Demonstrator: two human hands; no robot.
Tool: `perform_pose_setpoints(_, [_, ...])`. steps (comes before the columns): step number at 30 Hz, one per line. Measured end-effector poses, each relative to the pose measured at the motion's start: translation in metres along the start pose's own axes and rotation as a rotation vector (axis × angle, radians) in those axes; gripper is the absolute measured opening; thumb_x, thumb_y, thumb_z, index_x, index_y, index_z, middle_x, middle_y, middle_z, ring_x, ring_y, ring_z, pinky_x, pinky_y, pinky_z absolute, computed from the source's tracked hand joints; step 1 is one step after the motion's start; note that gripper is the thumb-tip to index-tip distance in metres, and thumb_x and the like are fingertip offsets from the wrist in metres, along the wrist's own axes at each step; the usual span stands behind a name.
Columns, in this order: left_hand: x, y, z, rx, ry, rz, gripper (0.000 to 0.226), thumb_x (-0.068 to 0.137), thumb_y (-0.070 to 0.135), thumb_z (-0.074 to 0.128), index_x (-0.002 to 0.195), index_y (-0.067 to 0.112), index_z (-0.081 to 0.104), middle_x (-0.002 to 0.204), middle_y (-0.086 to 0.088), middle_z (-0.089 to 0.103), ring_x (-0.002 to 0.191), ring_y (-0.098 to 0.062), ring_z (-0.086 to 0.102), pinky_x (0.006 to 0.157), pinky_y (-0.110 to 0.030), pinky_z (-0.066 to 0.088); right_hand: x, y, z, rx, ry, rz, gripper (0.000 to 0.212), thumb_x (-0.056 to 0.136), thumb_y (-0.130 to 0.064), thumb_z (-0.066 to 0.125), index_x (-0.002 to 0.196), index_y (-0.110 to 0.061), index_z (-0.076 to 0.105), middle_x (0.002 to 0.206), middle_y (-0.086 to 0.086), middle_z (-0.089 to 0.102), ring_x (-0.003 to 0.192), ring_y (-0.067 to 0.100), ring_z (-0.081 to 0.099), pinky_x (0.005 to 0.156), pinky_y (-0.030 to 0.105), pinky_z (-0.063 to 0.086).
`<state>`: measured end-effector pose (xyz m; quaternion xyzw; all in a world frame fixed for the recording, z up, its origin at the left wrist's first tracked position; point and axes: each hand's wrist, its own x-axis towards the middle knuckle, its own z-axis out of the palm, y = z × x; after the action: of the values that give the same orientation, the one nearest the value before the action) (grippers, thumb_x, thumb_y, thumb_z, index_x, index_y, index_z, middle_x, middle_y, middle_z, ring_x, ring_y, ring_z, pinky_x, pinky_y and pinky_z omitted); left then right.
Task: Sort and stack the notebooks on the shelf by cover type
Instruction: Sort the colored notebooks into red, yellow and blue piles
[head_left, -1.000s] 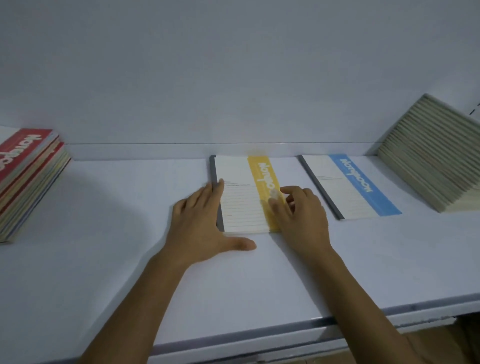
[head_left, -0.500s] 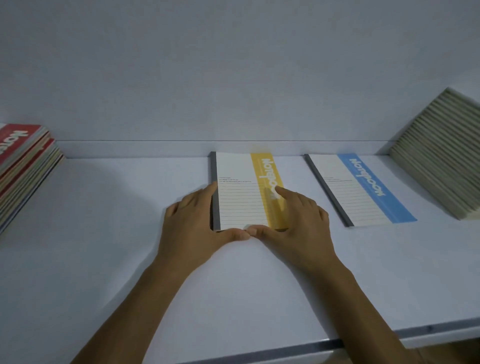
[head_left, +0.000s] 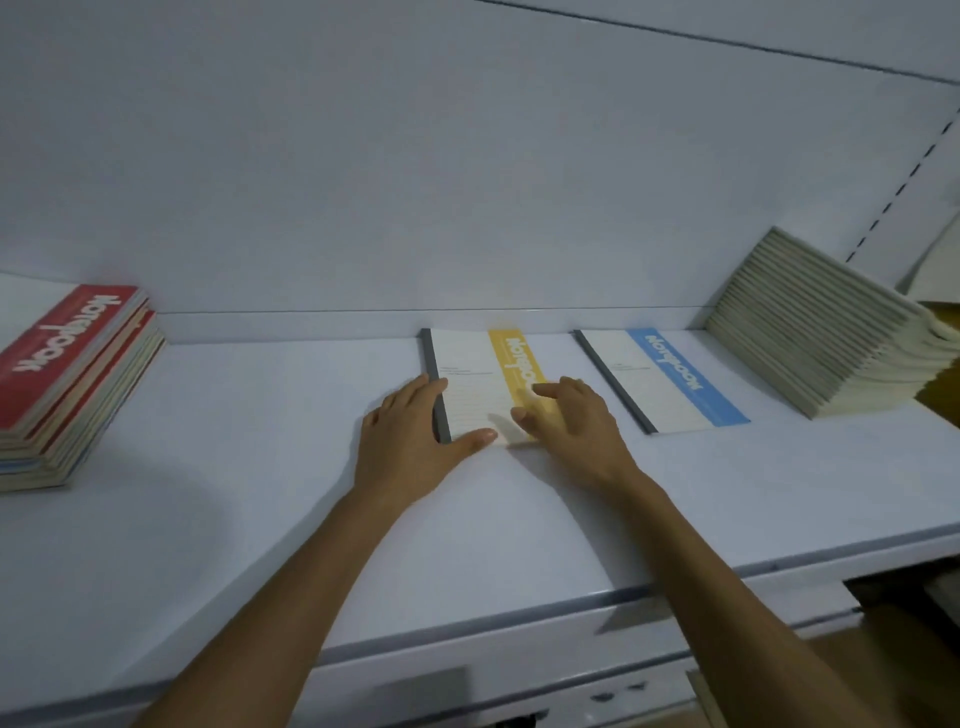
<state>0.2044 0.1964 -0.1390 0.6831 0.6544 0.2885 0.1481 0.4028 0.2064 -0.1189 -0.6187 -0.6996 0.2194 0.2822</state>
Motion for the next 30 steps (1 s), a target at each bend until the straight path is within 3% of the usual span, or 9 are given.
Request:
perform_pose_setpoints(5, [-0.028, -0.011, -0.026, -0.244, 0.004, 0.056, 0.059, 0.083, 0.044, 0.066, 0.135, 0.025, 0.046, 0.144, 0.004, 0.042, 0.133, -0.013, 0.036, 0.103, -0.024, 0.028, -0.028, -0.045, 0.023, -0.003, 0.147, -0.098, 0.037, 0.091, -0.036, 0.059, 0.123, -0.018, 0.058, 0.129, 0.001, 0.056, 0.122, 0.018, 0.046, 0.098, 0.025, 0.032])
perform_pose_setpoints(10, [-0.067, -0.054, -0.086, -0.347, 0.057, 0.003, 0.036, 0.088, 0.041, 0.06, 0.122, 0.028, 0.057, 0.115, 0.014, 0.06, 0.099, 0.0, 0.054, 0.086, -0.017, 0.043, -0.045, -0.127, 0.085, 0.186, 0.1, -0.26, 0.023, 0.095, -0.03, 0.055, 0.115, -0.022, 0.063, 0.118, -0.008, 0.063, 0.112, 0.006, 0.053, 0.093, 0.014, 0.037])
perform_pose_setpoints(14, [-0.1, -0.119, -0.153, -0.402, 0.152, -0.066, 0.029, 0.09, 0.034, 0.06, 0.117, 0.026, 0.061, 0.105, 0.015, 0.064, 0.097, 0.0, 0.061, 0.079, -0.008, 0.045, -0.047, -0.202, 0.138, 0.505, -0.011, -0.179, 0.019, 0.094, -0.031, 0.057, 0.111, -0.025, 0.062, 0.113, -0.009, 0.064, 0.108, 0.007, 0.058, 0.088, 0.02, 0.046])
perform_pose_setpoints(16, [-0.117, -0.15, -0.18, -0.424, 0.19, -0.113, 0.027, 0.091, 0.031, 0.059, 0.116, 0.025, 0.062, 0.105, 0.012, 0.066, 0.097, -0.002, 0.062, 0.08, -0.011, 0.047, -0.046, -0.243, 0.164, 0.646, -0.114, -0.067, 0.028, 0.092, -0.039, 0.058, 0.117, -0.026, 0.057, 0.119, -0.008, 0.06, 0.109, 0.01, 0.056, 0.083, 0.019, 0.044])
perform_pose_setpoints(18, [-0.132, -0.179, -0.2, -0.432, 0.212, -0.144, 0.021, 0.091, 0.028, 0.06, 0.112, 0.025, 0.063, 0.103, 0.01, 0.069, 0.094, -0.004, 0.064, 0.081, -0.018, 0.05, -0.043, -0.283, 0.189, 0.735, -0.214, 0.044, 0.052, 0.088, -0.052, 0.058, 0.129, -0.022, 0.047, 0.124, -0.006, 0.053, 0.106, 0.011, 0.053, 0.083, 0.024, 0.042])
perform_pose_setpoints(21, [-0.146, -0.216, -0.223, -0.483, 0.234, -0.192, 0.013, 0.092, 0.023, 0.06, 0.103, 0.029, 0.063, 0.1, 0.006, 0.07, 0.091, -0.01, 0.066, 0.083, -0.025, 0.052, -0.034, -0.329, 0.212, 0.832, -0.282, 0.144, 0.066, 0.082, -0.057, 0.061, 0.131, -0.02, 0.037, 0.106, -0.007, 0.051, 0.078, 0.004, 0.053, 0.067, 0.02, 0.041])
perform_pose_setpoints(25, [-0.15, -0.236, -0.238, -0.806, 0.281, -0.274, 0.011, 0.094, 0.021, 0.055, 0.101, 0.024, 0.064, 0.099, -0.002, 0.072, 0.086, -0.015, 0.07, 0.073, -0.021, 0.055, -0.018, -0.344, 0.228, 0.827, -0.28, 0.208, 0.046, 0.084, -0.034, 0.07, 0.109, -0.023, 0.034, 0.1, -0.002, 0.058, 0.074, 0.007, 0.057, 0.056, 0.022, 0.04])
perform_pose_setpoints(27, [-0.15, -0.238, -0.241, -0.898, 0.287, -0.275, 0.017, 0.092, 0.03, 0.055, 0.103, 0.022, 0.064, 0.099, -0.002, 0.072, 0.087, -0.015, 0.07, 0.07, -0.02, 0.054, -0.018, -0.336, 0.227, 0.782, -0.281, 0.207, 0.038, 0.086, -0.026, 0.069, 0.111, -0.018, 0.041, 0.1, -0.002, 0.063, 0.079, 0.011, 0.062, 0.061, 0.024, 0.046])
perform_pose_setpoints(30, [-0.148, -0.237, -0.244, -0.967, 0.249, -0.245, 0.046, 0.077, 0.055, 0.052, 0.108, 0.023, 0.064, 0.098, 0.003, 0.074, 0.088, -0.015, 0.07, 0.071, -0.021, 0.054, -0.034, -0.314, 0.22, 0.769, -0.296, 0.171, 0.035, 0.089, -0.029, 0.064, 0.121, -0.017, 0.055, 0.103, -0.004, 0.069, 0.09, 0.013, 0.066, 0.076, 0.03, 0.053])
